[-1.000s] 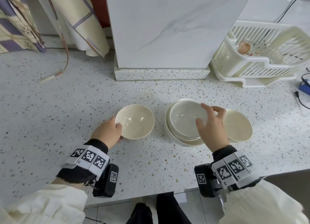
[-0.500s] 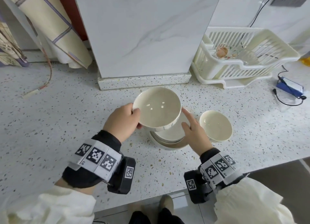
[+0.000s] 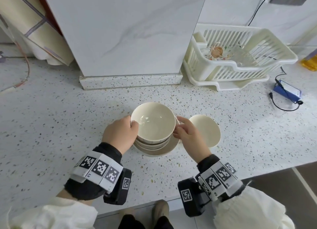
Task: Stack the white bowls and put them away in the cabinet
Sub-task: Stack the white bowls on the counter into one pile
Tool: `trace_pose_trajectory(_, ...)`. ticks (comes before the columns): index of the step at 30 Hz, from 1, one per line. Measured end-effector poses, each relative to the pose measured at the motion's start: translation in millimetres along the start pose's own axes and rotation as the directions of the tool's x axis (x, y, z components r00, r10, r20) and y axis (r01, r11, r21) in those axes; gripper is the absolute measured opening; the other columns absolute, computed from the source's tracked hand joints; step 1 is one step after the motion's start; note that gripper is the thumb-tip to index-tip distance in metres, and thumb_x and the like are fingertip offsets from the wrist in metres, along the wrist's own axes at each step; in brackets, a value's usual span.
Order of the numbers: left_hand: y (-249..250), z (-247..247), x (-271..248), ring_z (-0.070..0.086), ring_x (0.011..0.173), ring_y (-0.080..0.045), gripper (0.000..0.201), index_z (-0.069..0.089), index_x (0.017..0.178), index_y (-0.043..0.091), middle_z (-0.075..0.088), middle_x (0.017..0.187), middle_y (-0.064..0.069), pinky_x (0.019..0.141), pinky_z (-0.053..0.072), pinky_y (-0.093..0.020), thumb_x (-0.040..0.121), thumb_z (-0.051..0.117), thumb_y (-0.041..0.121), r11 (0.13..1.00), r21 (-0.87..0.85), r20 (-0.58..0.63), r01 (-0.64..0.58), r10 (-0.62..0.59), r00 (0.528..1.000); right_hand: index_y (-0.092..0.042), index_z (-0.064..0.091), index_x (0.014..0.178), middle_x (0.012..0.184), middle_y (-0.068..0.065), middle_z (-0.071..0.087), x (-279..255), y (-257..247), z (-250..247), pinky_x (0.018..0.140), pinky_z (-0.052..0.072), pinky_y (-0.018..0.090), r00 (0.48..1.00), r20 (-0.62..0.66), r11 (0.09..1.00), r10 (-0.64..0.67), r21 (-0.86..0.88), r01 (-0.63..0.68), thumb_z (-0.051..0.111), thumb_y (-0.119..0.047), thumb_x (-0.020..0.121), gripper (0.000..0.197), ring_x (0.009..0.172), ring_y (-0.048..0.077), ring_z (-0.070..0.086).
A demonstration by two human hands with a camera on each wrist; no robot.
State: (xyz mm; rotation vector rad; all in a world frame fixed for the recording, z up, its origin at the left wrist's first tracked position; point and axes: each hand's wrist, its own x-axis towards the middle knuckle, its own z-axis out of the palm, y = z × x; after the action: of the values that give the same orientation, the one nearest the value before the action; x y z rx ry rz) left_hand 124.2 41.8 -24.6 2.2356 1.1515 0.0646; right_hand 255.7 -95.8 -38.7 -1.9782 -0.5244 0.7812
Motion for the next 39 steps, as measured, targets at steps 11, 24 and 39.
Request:
trace_pose_trajectory(11, 3, 10, -10, 0.043, 0.058, -0.025, 0.027, 0.042, 0.071, 0.01, 0.042, 0.058, -0.003, 0.048, 0.025, -0.027, 0.092, 0.032, 0.022, 0.994, 0.059, -0.091, 0.088, -0.083, 0.992, -0.009, 0.044, 0.131, 0.135, 0.02, 0.037, 10, 32, -65, 0.102, 0.031, 0.044, 0.943, -0.329, 0.876, -0.05, -0.468, -0.116, 0.045, -0.008, 0.087, 0.044, 0.122, 0.035, 0.035)
trace_pose_trajectory(24, 7, 10, -23, 0.055, 0.098, -0.023, 0.036, 0.05, 0.115, 0.012, 0.056, 0.119, -0.01, 0.081, 0.045, -0.035, 0.094, 0.033, 0.035, 0.975, -0.203, 0.006, 0.086, -0.086, 0.996, 0.012, 0.04, 0.127, 0.05, 0.015, 0.06, 7, 42, -79, 0.038, 0.049, 0.02, 0.928, -0.079, 0.926, 0.365, 0.129, -0.354, 0.033, 0.009, 0.085, 0.042, 0.045, 0.021, 0.056)
trace_pose_trajectory(39, 16, -6, -37, 0.053, 0.076, -0.008, 0.041, 0.049, 0.073, 0.031, 0.054, 0.078, 0.009, 0.095, 0.049, -0.048, 0.092, 0.021, 0.053, 0.844, -0.52, 0.065, 0.131, -0.114, 0.991, -0.008, 0.048, 0.072, 0.051, 0.002, 0.045, -14, -55, -37, 0.037, 0.03, 0.015, 0.997, 0.025, 0.993, -0.07, -0.089, 0.072, 0.034, -0.017, 0.092, 0.026, 0.035, 0.004, 0.039)
